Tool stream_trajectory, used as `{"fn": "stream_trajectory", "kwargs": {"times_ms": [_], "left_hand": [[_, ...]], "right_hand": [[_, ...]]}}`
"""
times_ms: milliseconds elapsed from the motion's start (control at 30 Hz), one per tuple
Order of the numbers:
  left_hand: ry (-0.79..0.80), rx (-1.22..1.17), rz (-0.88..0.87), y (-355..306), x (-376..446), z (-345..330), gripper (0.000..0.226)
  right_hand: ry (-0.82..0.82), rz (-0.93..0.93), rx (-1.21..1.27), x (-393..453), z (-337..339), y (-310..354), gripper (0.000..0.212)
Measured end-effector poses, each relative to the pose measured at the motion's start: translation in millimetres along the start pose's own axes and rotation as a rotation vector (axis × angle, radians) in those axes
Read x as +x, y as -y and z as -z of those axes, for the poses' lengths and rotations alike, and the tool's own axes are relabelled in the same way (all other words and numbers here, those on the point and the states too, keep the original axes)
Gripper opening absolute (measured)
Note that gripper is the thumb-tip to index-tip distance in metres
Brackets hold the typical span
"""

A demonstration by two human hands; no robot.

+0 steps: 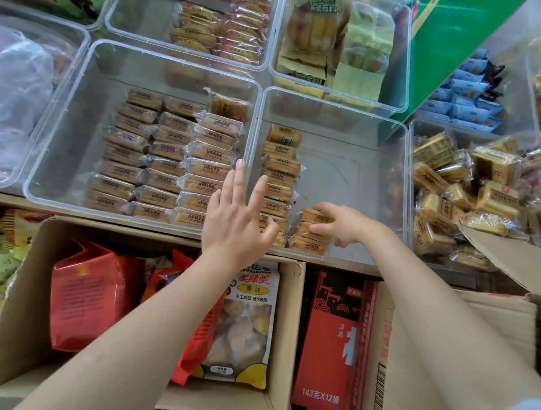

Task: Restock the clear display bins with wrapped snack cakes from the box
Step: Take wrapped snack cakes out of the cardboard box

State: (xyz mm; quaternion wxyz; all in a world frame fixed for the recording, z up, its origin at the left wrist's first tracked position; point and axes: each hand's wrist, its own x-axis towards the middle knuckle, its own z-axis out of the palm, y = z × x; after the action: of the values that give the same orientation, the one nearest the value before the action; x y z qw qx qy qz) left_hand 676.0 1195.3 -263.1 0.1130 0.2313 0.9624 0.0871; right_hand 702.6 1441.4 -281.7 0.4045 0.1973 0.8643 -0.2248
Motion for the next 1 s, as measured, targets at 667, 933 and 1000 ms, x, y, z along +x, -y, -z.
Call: {"fn": "stream_trajectory", "kwargs": {"times_ms": [667, 933, 1000], "left_hand": [[0.028, -0.008, -0.024, 0.2, -0.6, 1.7, 0.081], [-0.047, -0.468, -0.077, -106.9, -54.5, 27.4, 0.069], [0.062, -0.733, -0.159, -166.6, -97.3, 37.0, 0.062]], "right_hand": [[-0.194, 0.069, -0.008, -56.8, -1.3, 23.1, 0.057], [-0.869, 0.525, 0.091, -254.1, 32.4, -42.1, 0.013], [-1.029, 0.496, 0.139, -300.4, 23.3, -79.2, 0.018]]}}
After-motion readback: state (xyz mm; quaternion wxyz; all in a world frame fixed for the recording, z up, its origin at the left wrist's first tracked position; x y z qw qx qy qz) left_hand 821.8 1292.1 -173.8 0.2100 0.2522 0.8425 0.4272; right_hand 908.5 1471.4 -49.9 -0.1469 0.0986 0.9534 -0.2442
